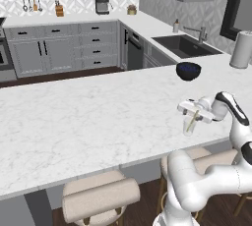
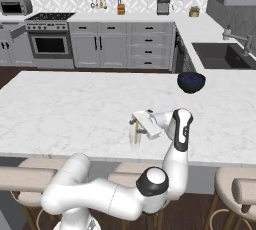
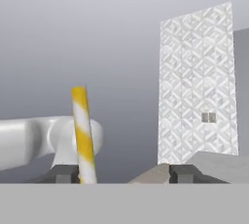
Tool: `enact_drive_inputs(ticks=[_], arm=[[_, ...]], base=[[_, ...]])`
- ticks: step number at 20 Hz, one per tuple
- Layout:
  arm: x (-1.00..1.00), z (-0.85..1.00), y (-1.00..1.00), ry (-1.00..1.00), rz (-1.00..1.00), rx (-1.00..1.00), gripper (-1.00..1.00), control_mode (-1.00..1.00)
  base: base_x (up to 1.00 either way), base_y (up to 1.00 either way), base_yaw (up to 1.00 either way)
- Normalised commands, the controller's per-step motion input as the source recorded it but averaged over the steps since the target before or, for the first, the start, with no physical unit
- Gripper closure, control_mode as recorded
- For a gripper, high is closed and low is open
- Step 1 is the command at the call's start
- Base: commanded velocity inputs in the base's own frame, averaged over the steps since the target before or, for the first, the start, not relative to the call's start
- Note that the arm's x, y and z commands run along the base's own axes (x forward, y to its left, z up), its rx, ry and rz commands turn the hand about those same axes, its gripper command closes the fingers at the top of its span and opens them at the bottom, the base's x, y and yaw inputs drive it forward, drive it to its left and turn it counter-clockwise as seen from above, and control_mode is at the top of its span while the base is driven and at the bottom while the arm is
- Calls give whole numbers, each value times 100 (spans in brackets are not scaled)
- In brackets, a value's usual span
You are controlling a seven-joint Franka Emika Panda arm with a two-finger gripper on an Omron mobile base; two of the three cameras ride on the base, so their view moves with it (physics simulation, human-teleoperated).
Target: Take a straw from the drawer in front and place it inside the glass cup on the dining counter.
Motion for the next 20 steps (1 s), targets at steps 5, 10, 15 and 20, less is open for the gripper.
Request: enact_drive_inputs(ticks=[5, 10, 15, 20], arm=[[-6, 40, 0, 2, -4, 0, -100, -100], [-20, 76, 0, 0, -4, 0, -100, -100], [-30, 79, 0, 0, -2, 0, -100, -100], [-27, 74, 1, 0, -3, 0, -100, -100]], base=[[0, 0, 0], [0, 0, 0], [0, 0, 0], [0, 0, 0]])
